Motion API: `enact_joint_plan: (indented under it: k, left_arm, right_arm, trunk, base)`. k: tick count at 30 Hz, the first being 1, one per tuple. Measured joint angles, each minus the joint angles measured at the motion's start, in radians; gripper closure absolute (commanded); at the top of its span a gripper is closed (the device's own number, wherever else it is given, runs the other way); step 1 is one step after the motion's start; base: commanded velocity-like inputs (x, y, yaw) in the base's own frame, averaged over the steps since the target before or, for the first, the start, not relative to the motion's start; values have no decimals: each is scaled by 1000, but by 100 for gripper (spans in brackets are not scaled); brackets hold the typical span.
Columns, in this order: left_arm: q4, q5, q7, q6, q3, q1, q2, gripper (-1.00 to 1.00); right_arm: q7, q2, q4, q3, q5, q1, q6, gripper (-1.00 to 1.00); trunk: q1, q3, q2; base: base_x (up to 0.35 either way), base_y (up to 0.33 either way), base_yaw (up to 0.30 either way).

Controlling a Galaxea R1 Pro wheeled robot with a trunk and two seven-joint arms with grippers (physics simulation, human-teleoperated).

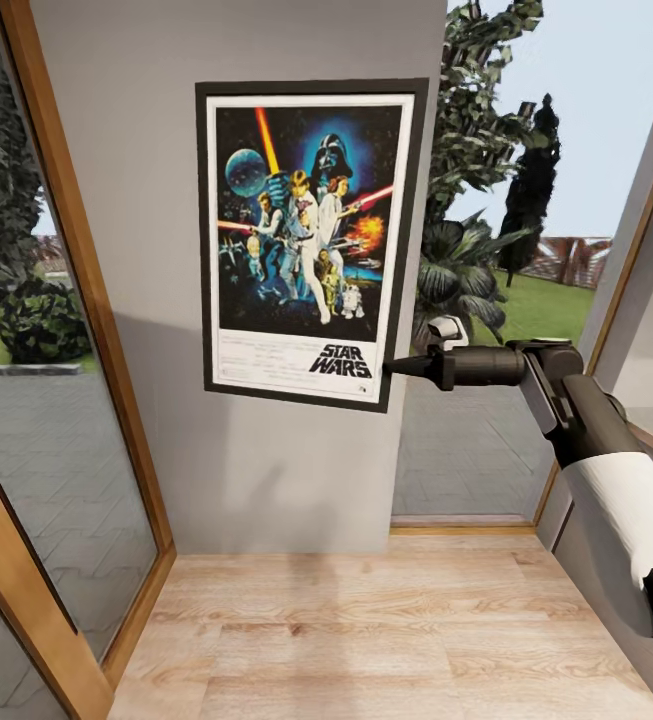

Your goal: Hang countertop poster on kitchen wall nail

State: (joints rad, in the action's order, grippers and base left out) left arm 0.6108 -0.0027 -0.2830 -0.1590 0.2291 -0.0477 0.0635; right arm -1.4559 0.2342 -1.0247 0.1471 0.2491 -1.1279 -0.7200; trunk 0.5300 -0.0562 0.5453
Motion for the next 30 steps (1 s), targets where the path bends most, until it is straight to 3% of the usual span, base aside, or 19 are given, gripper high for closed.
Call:
enact_joint_plan:
  k: [30]
  left_arm:
    - [0,-1,0,0,0,0,0,-100]
  right_arm:
    - [0,1,-2,-1,-1,0,13,100]
  trunk:
    - [0,0,0]
  base:
    - [0,0,0]
